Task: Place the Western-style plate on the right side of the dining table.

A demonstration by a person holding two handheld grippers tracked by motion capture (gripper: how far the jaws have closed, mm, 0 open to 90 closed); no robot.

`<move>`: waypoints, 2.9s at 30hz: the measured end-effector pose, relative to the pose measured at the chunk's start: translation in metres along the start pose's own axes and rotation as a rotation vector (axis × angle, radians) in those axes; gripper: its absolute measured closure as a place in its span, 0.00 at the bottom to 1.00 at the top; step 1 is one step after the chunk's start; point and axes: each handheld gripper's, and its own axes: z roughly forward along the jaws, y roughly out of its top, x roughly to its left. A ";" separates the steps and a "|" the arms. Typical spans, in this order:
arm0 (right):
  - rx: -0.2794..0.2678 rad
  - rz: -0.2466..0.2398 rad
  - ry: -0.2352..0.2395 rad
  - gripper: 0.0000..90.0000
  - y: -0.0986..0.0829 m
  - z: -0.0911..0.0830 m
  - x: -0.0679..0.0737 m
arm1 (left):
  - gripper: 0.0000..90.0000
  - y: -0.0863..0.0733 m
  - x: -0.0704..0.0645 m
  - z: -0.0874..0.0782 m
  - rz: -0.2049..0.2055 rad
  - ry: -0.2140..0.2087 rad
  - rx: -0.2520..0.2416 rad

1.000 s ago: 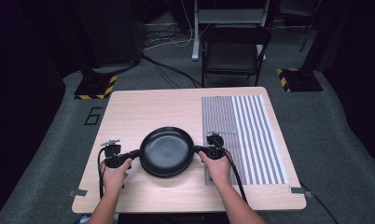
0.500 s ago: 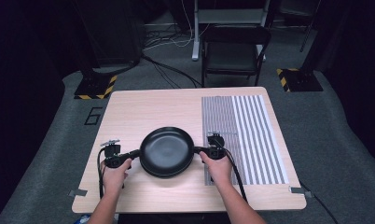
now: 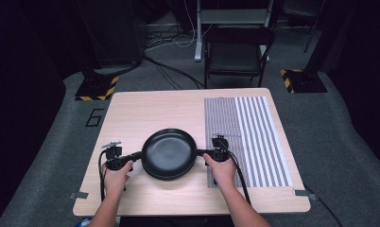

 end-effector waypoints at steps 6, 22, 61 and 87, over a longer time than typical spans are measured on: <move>0.001 0.035 -0.005 0.87 0.000 0.005 -0.004 | 0.90 0.000 -0.002 0.002 0.007 -0.001 -0.004; -0.005 0.055 -0.014 0.88 0.002 0.002 -0.005 | 0.90 -0.001 -0.006 0.005 0.007 0.006 -0.005; -0.049 0.088 0.030 0.83 -0.011 -0.003 -0.009 | 0.87 -0.007 -0.009 0.012 -0.040 -0.029 -0.013; -0.072 0.128 0.014 0.83 -0.016 0.004 -0.007 | 0.82 -0.025 -0.023 0.030 -0.145 -0.009 -0.093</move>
